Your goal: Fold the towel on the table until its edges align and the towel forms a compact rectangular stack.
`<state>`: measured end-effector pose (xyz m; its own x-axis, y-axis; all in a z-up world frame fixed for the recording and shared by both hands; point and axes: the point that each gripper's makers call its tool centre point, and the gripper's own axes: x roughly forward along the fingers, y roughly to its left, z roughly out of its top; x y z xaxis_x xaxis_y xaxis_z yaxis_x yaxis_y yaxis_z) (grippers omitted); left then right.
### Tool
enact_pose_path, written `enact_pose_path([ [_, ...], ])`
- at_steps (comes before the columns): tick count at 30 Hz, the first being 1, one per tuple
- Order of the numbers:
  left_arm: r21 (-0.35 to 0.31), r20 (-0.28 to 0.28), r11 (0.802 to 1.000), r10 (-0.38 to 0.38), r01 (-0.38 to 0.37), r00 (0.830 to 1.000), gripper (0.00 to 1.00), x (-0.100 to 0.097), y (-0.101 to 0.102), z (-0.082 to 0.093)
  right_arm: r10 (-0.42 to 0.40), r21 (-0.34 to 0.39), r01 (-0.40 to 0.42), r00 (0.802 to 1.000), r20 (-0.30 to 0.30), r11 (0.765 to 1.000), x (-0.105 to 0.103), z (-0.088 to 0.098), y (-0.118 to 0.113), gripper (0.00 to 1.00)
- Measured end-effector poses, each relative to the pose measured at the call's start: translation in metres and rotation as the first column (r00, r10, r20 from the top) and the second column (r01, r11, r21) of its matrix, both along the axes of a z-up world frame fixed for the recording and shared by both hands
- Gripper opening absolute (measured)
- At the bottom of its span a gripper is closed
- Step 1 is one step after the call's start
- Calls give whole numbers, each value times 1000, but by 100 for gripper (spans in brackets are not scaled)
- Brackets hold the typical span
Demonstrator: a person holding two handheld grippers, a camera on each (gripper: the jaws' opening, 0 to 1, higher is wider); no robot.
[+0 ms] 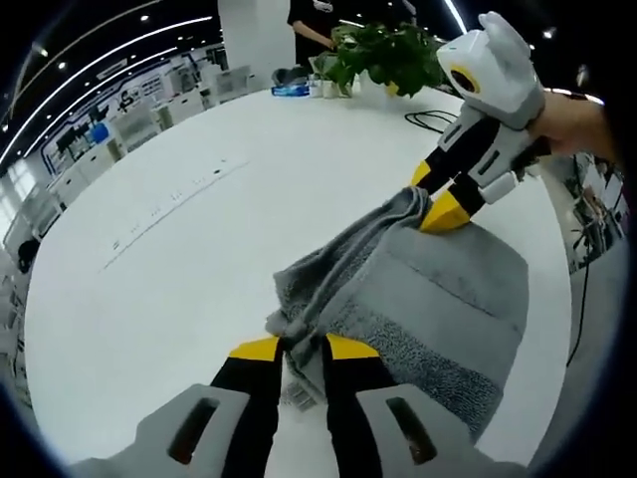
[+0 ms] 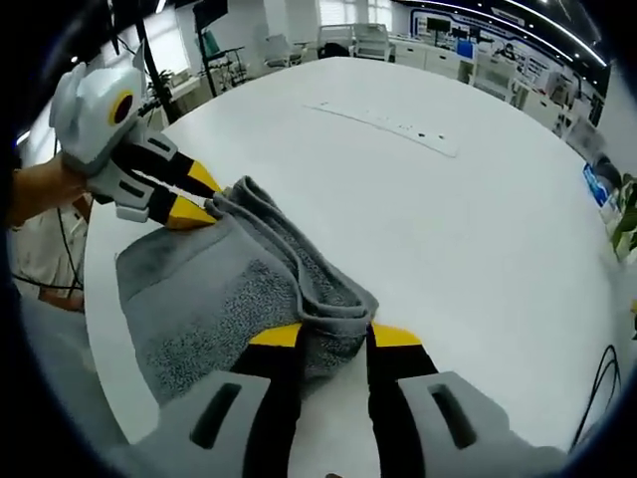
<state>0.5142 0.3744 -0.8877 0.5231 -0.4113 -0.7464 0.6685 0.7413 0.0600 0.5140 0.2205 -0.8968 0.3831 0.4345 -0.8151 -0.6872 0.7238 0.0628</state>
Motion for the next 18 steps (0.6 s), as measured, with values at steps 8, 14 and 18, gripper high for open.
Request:
enact_pose_path([
  [8, -64, 36, 998, 21, -18, 999, 28, -2, 4, 24, -31, 46, 30, 999, 32, 999, -5, 12, -3, 39],
  [14, -186, 76, 982, 10, 4, 997, 42, -15, -8, 50, -81, 109, 75, 995, 57, 991, -10, 27, -9, 48],
  [18, -159, 87, 987, -19, 32, 996, 49, -29, -6, 54, -83, 124, 73, 993, 86, 990, -16, 39, -14, 53],
])
